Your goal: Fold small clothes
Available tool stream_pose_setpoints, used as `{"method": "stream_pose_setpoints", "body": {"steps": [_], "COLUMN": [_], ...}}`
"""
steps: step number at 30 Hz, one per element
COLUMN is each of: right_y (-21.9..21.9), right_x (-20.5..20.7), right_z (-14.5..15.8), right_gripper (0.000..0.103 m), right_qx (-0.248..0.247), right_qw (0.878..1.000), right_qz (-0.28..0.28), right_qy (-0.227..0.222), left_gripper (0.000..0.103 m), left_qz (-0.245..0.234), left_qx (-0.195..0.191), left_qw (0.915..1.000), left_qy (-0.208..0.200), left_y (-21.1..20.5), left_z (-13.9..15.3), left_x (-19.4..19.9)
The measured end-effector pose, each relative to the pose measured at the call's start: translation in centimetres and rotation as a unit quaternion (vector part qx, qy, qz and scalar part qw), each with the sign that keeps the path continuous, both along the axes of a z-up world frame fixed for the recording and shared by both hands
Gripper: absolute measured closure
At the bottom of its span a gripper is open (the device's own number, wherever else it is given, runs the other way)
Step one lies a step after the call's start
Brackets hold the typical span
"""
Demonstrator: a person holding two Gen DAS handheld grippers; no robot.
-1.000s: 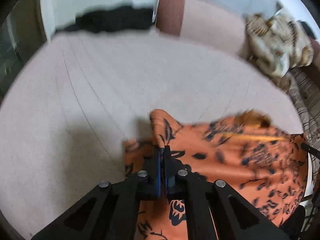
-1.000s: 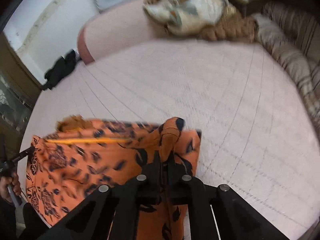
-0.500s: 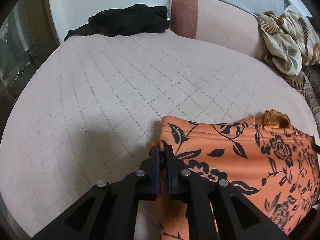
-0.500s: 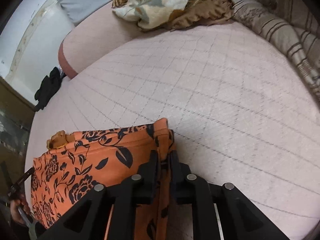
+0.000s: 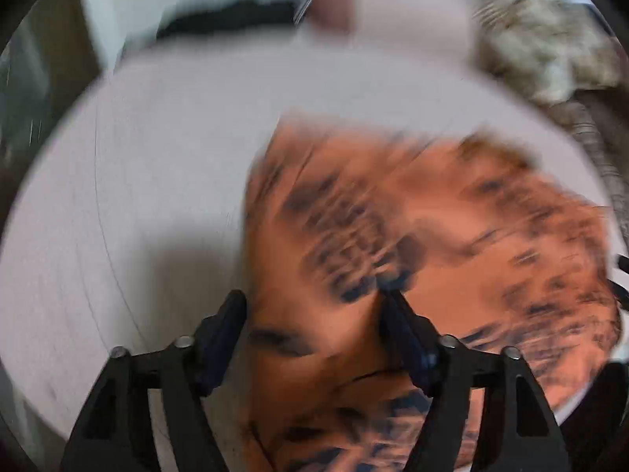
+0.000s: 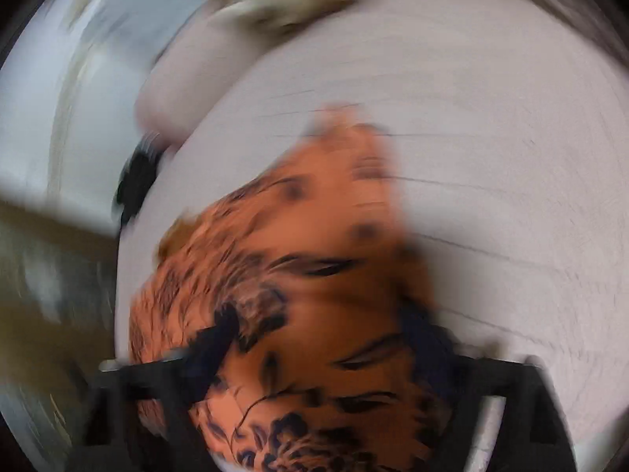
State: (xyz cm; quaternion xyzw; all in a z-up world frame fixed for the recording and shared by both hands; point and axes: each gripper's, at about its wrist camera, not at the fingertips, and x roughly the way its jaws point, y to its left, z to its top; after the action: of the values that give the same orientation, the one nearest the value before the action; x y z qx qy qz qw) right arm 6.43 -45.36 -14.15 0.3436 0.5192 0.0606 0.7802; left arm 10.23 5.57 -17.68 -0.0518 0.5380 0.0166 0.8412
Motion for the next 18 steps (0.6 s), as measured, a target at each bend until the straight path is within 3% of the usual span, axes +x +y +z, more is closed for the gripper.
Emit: {"method": "stream_pose_setpoints", "body": {"steps": [2, 5, 7, 9, 11, 12, 13, 15, 18], "right_y": [-0.7, 1.3, 2.6, 3.8, 3.2, 2.2, 1.8, 2.7, 4.5], "right_x": [-1.1, -3.2, -4.4, -5.0, -5.2, -5.5, -6.0, -6.9, -9.1], "right_z": [2.2, 6.3, 6.8, 4.8, 0.7, -0.3, 0.7, 3.6, 5.9], "right_gripper": [0.044, 0.036, 0.029, 0.027, 0.036, 0.043, 0.043, 0.039, 0.028], "right_qx": [0.011, -0.006, 0.007, 0.011, 0.006, 0.037, 0.048, 0.012, 0.040], "right_qw": [1.000, 0.996, 0.993, 0.992, 0.999, 0.999, 0.999, 0.999, 0.996], "right_qz": [-0.014, 0.041, 0.071, 0.092, 0.054, 0.016, -0.001, 0.016, 0.042], "right_qy": [-0.022, -0.083, -0.099, -0.084, -0.004, 0.006, -0.008, -0.039, -0.068], "left_gripper": [0.037, 0.035, 0.033, 0.027, 0.027, 0.026, 0.026, 0.027, 0.026], "left_qz": [0.024, -0.005, -0.019, -0.030, -0.021, -0.006, 0.007, 0.025, 0.000], "left_qx": [-0.011, 0.001, 0.001, -0.005, 0.022, 0.026, 0.007, -0.006, 0.019], "left_qw": [0.9990, 0.9946, 0.9924, 0.9937, 0.9988, 0.9996, 0.9999, 0.9988, 0.9944], "left_qy": [-0.034, -0.104, -0.122, -0.108, -0.038, 0.002, -0.011, -0.042, -0.104], "left_y": [0.8, -0.2, -0.9, -1.5, -1.6, -1.1, -0.5, 0.0, -1.0], "left_z": [2.2, 6.3, 7.2, 5.9, 2.2, 0.5, 1.0, 3.3, 7.1], "left_x": [-1.2, -3.0, -4.1, -4.4, -3.6, -3.2, -3.6, -4.6, -5.9]}}
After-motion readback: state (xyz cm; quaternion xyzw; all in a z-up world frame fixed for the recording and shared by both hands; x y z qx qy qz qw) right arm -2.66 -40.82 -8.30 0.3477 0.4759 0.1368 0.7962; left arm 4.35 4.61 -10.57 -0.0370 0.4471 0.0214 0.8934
